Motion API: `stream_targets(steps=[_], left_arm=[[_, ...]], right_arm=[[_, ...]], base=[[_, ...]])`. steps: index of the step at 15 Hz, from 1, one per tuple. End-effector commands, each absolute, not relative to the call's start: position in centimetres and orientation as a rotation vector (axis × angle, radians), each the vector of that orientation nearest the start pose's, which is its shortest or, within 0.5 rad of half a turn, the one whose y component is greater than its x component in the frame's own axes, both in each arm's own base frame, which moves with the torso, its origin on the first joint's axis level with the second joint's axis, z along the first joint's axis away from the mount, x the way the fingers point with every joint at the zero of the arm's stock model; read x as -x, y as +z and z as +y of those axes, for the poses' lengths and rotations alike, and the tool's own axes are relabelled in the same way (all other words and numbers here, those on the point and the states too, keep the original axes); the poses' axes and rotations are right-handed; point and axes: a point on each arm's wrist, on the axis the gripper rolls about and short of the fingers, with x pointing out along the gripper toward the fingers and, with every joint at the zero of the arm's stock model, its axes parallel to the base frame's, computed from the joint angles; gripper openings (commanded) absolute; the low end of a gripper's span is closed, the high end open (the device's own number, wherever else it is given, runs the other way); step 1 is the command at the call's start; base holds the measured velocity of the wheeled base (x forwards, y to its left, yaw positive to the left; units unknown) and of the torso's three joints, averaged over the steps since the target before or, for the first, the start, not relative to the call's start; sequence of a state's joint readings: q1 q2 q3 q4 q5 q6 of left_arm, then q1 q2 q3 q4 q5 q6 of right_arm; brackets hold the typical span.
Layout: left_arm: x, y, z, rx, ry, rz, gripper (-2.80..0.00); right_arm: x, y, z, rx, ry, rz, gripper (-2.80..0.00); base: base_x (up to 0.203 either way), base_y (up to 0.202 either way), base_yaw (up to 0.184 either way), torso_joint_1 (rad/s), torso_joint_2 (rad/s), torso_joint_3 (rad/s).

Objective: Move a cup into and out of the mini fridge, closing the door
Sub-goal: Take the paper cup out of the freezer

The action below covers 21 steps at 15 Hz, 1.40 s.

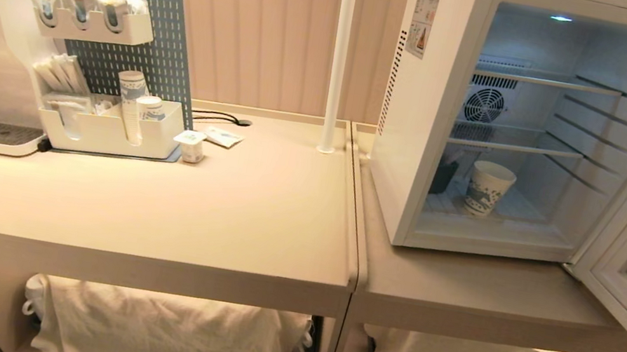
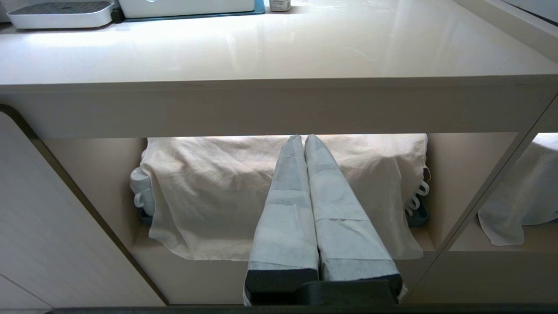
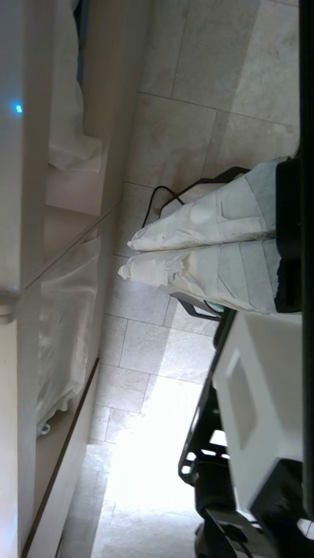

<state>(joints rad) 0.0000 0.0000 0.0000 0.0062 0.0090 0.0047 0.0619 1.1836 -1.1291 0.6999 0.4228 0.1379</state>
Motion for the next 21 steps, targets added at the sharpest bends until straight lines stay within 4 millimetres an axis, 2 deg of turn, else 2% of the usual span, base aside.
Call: stream_targets(steps=[1, 6, 9, 12, 14, 16, 21], left_arm=[[2.3, 7.4, 0.0, -0.005, 0.009, 0.009, -2.8], [2.3, 7.4, 0.0, -0.005, 0.009, 0.008, -2.8], [2.3, 7.4, 0.0, -0.005, 0.009, 0.009, -2.8], [2.3, 7.4, 0.0, -0.005, 0.009, 0.009, -2.8], [2.3, 7.4, 0.0, -0.005, 0.009, 0.009, -2.8], [2.3, 7.4, 0.0, -0.005, 0.009, 0.008, -2.8], [2.3, 7.4, 0.0, -0.005, 0.009, 0.009, -2.8]], right_arm=[[-18.4, 25.7, 2.1, -0.275, 0.407, 0.863, -2.8], [-27.3, 22.8, 2.6, -0.238, 0.424, 0.732, -2.8], [-31.5, 21.2, 2.7, -0.199, 0.424, 0.694, -2.8], [-35.5, 19.8, 1.4, -0.149, 0.318, 0.659, -2.8], [-37.8, 18.5, 0.6, -0.088, 0.159, 0.652, -2.8], [-38.8, 18.0, 0.3, -0.042, 0.043, 0.633, -2.8], [-37.4, 18.2, 0.4, -0.009, 0.039, 0.634, -2.8]], base=[[0.0, 0.0, 0.0, 0.0, 0.0, 0.0], [0.0, 0.0, 0.0, 0.0, 0.0, 0.0], [0.0, 0.0, 0.0, 0.0, 0.0, 0.0], [0.0, 0.0, 0.0, 0.0, 0.0, 0.0], [0.0, 0.0, 0.0, 0.0, 0.0, 0.0], [0.0, 0.0, 0.0, 0.0, 0.0, 0.0], [0.0, 0.0, 0.0, 0.0, 0.0, 0.0]])
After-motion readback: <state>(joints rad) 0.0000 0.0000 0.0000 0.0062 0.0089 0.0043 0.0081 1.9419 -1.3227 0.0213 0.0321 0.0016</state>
